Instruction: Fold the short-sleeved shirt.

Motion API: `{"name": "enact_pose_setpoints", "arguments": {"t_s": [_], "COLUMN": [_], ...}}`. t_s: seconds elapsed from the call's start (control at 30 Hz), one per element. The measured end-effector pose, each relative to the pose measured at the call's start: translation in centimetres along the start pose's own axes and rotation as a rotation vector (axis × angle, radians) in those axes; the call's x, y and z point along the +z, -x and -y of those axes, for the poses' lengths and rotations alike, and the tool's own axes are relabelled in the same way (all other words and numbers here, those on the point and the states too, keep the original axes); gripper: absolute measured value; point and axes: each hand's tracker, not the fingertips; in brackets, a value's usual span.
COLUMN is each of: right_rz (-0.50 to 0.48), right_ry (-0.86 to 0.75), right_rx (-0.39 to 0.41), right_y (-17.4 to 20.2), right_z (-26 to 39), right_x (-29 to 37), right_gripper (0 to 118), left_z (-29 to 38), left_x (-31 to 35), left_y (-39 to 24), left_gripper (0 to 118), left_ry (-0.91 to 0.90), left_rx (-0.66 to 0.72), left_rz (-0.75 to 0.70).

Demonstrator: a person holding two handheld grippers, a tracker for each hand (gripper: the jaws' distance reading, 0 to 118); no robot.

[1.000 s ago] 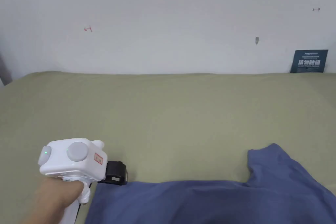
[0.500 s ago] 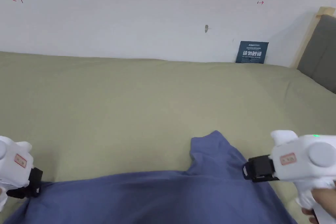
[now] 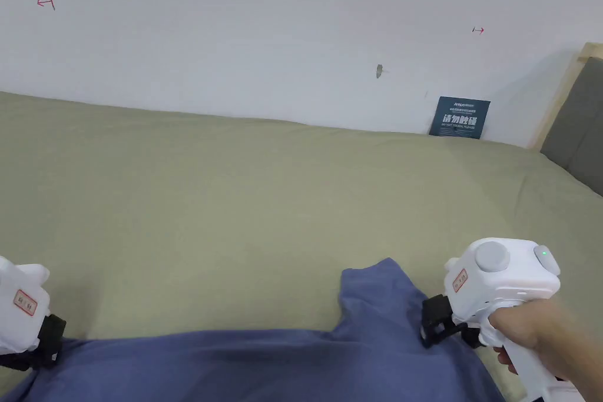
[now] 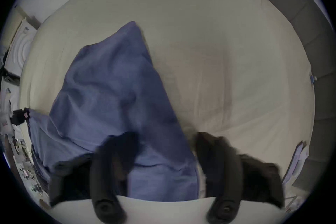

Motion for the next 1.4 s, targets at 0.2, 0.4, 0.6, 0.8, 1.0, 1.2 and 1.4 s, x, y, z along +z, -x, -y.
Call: {"name": "enact_pose_setpoints", "arguments": {"t_s": [0.2, 0.4, 0.6, 0.8, 1.0, 1.2, 1.4], "right_rz": [0.059, 0.001, -0.038, -0.059, -0.094, -0.088, -0.107], "right_ry": [-0.111, -0.281, -0.384, -0.401, -0.319, -0.254, -0.276], "right_rx": [0.119, 0.214, 0.236, 0.190, 0.100, 0.026, -0.070], "right_y": [1.8, 3.0, 3.1, 1.8, 0.9, 0.6, -1.4], "right_z": [1.8, 7.2, 16.5, 25.2, 32.8, 37.4, 38.0], "right_x": [3.3, 11.7, 19.6, 21.6, 18.6, 13.4, 10.9], "right_gripper": [0, 0, 0, 0, 0, 0, 1], "left_z": [0.3, 2.6, 8.1, 15.7, 23.3, 28.6, 29.4], "left_x": [1.2, 8.3, 15.2, 17.2, 15.2, 10.5, 8.9], "left_y": [-0.3, -0.2, 1.0, 2.6, 4.2, 4.9, 6.5], "left_gripper": [1, 1, 1, 1, 1, 1, 19], "left_ry": [-0.055, -0.199, -0.310, -0.330, -0.252, -0.153, -0.181], "left_rx": [-0.034, -0.115, -0.179, -0.185, -0.164, -0.151, -0.033], "left_rz": [-0.007, 0.052, 0.070, 0.087, 0.103, 0.076, 0.152]}}
